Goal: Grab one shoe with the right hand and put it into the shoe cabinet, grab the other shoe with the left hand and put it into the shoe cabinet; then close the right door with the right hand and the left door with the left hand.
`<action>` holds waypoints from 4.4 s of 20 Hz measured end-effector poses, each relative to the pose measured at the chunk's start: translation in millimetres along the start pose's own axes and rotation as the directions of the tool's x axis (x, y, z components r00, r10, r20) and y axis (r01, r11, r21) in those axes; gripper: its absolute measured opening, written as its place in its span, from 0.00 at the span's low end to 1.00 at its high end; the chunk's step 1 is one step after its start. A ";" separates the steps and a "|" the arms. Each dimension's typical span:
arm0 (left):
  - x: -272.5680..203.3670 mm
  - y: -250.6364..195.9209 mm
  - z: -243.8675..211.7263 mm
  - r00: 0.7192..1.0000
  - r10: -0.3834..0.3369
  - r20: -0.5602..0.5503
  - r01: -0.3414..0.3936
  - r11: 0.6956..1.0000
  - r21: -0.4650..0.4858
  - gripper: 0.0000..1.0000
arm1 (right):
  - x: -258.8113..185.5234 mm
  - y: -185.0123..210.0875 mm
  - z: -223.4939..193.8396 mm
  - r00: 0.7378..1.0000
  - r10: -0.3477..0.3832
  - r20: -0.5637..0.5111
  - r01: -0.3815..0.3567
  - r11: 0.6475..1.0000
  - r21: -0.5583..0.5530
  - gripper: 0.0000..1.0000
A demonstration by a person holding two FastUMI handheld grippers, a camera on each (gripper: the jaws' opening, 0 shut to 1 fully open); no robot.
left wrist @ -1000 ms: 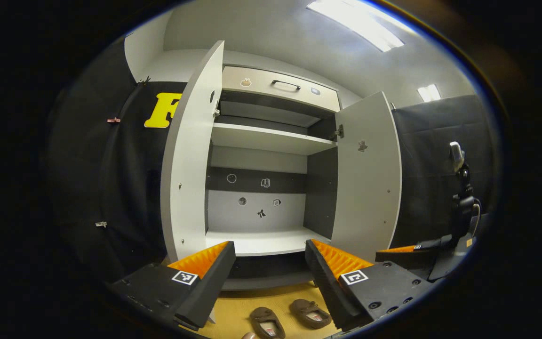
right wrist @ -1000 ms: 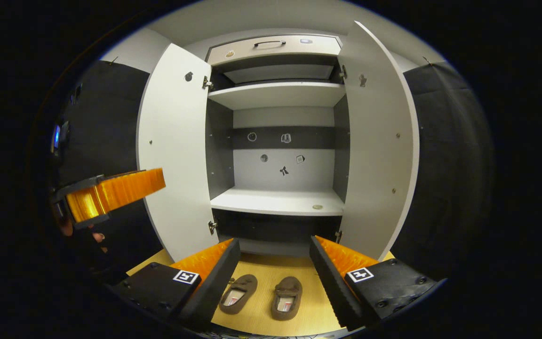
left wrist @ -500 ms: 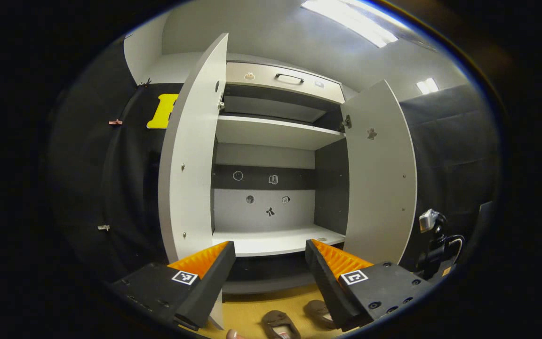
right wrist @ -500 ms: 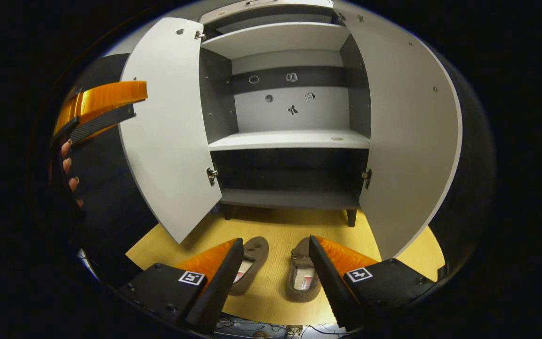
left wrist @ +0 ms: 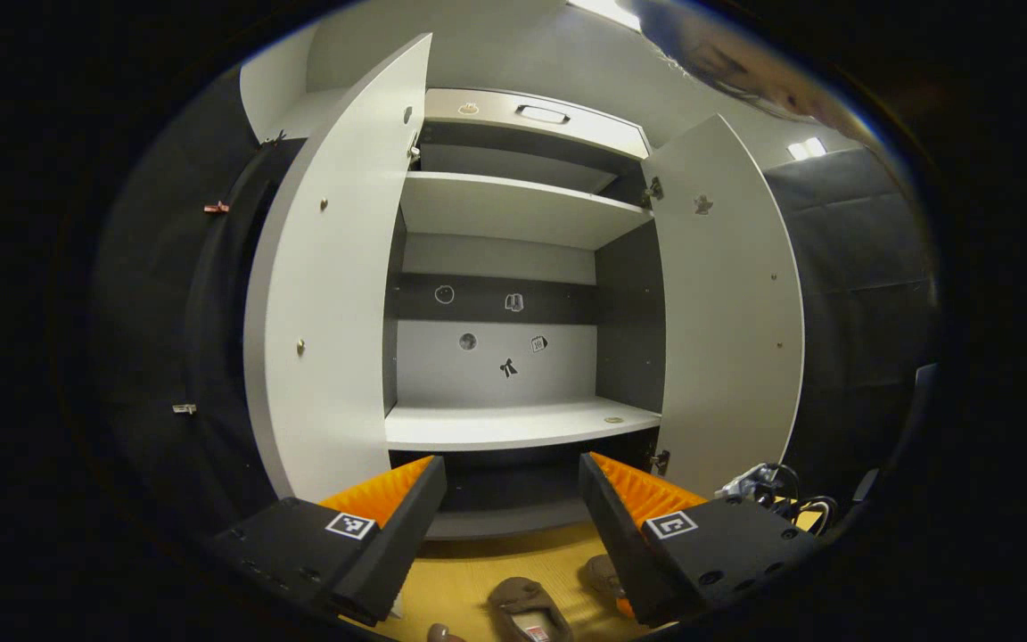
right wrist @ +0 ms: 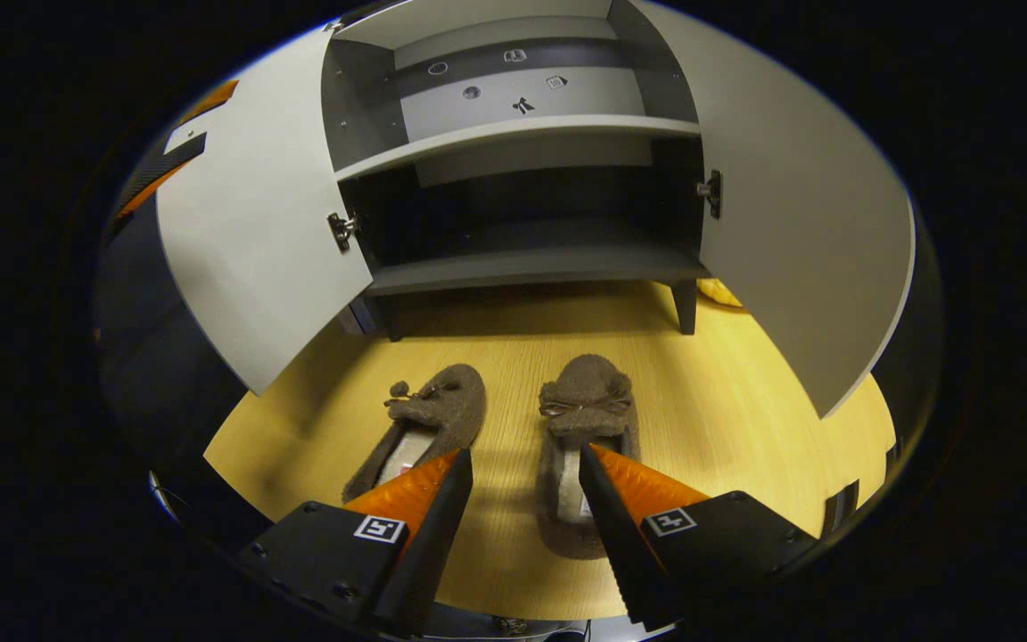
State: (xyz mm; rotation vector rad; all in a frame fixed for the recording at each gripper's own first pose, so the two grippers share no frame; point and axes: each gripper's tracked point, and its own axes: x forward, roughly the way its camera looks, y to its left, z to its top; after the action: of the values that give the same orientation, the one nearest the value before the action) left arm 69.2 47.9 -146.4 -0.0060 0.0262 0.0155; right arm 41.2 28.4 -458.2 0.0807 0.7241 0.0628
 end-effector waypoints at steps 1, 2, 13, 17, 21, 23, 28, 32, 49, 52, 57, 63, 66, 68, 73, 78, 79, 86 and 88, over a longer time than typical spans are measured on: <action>1.9 0.3 -6.9 1.000 0.002 -0.007 -0.002 1.000 -0.002 0.94 | 7.5 -2.6 -6.2 1.000 -0.006 -0.008 0.006 1.000 -0.004 0.74; 2.9 0.5 -13.5 1.000 0.007 -0.018 -0.007 1.000 -0.002 0.94 | 16.5 -5.2 -10.7 1.000 -0.010 -0.012 0.010 1.000 -0.003 0.72; 16.9 11.3 -52.7 0.995 0.056 -0.080 -0.059 0.998 -0.027 0.94 | 79.5 -21.7 -12.5 0.999 -0.045 -0.024 0.045 0.999 0.001 0.62; 18.6 17.9 -60.7 0.992 0.078 -0.101 -0.081 0.997 -0.022 0.94 | 93.7 -20.4 -10.7 0.998 -0.055 -0.041 0.055 0.998 -0.007 0.60; 17.8 26.6 -67.1 0.988 0.101 -0.118 -0.102 0.995 -0.006 0.94 | 104.3 -25.8 -11.0 0.996 -0.072 -0.052 0.071 0.997 -0.030 0.51; 17.8 29.8 -70.8 0.986 0.107 -0.129 -0.110 0.994 -0.015 0.94 | 111.2 -32.8 -11.5 0.993 -0.105 -0.046 0.103 0.994 -0.042 0.43; 15.2 34.6 -81.1 0.980 0.115 -0.161 -0.122 0.992 -0.032 0.94 | 111.2 -30.8 -11.9 0.994 -0.096 -0.052 0.093 0.994 -0.065 0.33; 13.5 32.0 -86.0 0.978 0.107 -0.178 -0.112 0.994 -0.018 0.94 | 111.4 -30.7 -11.9 0.994 -0.091 -0.058 0.087 0.994 -0.067 0.34; -7.2 20.1 -79.0 0.976 0.104 -0.193 -0.113 0.993 -0.036 0.94 | 83.4 -30.5 10.2 0.997 -0.069 -0.032 0.066 0.995 -0.080 0.05; -15.5 7.0 -64.7 0.977 0.080 -0.200 -0.094 0.994 -0.060 0.94 | 55.6 -24.4 47.5 0.998 -0.053 0.017 0.054 0.994 -0.094 0.06; -32.6 -14.9 -19.3 0.988 0.041 -0.150 -0.052 0.996 -0.069 0.94 | 0.0 -9.7 145.7 0.985 -0.026 0.169 0.047 0.991 -0.122 0.05; -52.2 -34.4 9.1 0.992 0.009 -0.129 -0.021 0.996 -0.091 0.94 | -50.4 6.2 261.8 0.945 0.005 0.328 0.045 0.988 -0.145 0.05; -57.0 -37.0 18.6 0.993 0.022 -0.119 -0.033 0.996 -0.085 0.94 | -56.0 4.8 322.2 0.919 -0.005 0.394 0.072 0.985 -0.155 0.05; -56.9 -36.8 23.9 0.993 0.037 -0.112 -0.046 0.996 -0.081 0.94 | -53.5 4.6 362.9 0.902 -0.009 0.433 0.078 0.987 -0.143 0.05; -50.3 -32.7 33.5 0.990 0.078 -0.116 -0.086 0.994 -0.061 0.94 | -13.4 -2.0 436.9 0.901 -0.015 0.435 0.075 0.990 -0.122 0.05; -36.3 -25.8 34.1 0.981 0.146 -0.130 -0.153 0.987 -0.045 0.94 | 54.4 -10.9 485.9 0.933 -0.021 0.359 0.059 0.994 -0.095 0.05; -33.4 -23.2 34.9 0.978 0.163 -0.133 -0.170 0.985 -0.041 0.94 | 68.6 -13.3 491.3 0.940 -0.024 0.340 0.057 0.995 -0.086 0.05; -14.3 -1.2 33.3 0.949 0.277 -0.152 -0.282 0.959 -0.013 0.94 | 174.9 -32.0 478.5 0.985 -0.070 0.155 0.082 0.994 -0.072 0.05; -12.4 4.3 31.4 0.940 0.300 -0.162 -0.305 0.952 -0.006 0.94 | 195.0 -35.1 469.7 0.989 -0.094 0.115 0.105 0.990 -0.090 0.05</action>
State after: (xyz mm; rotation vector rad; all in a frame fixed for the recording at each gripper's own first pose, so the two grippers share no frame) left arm 57.5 52.1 -114.7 -0.0340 0.1878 0.3239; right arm 499.7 -14.3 -239.5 -0.0440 0.6125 -0.0023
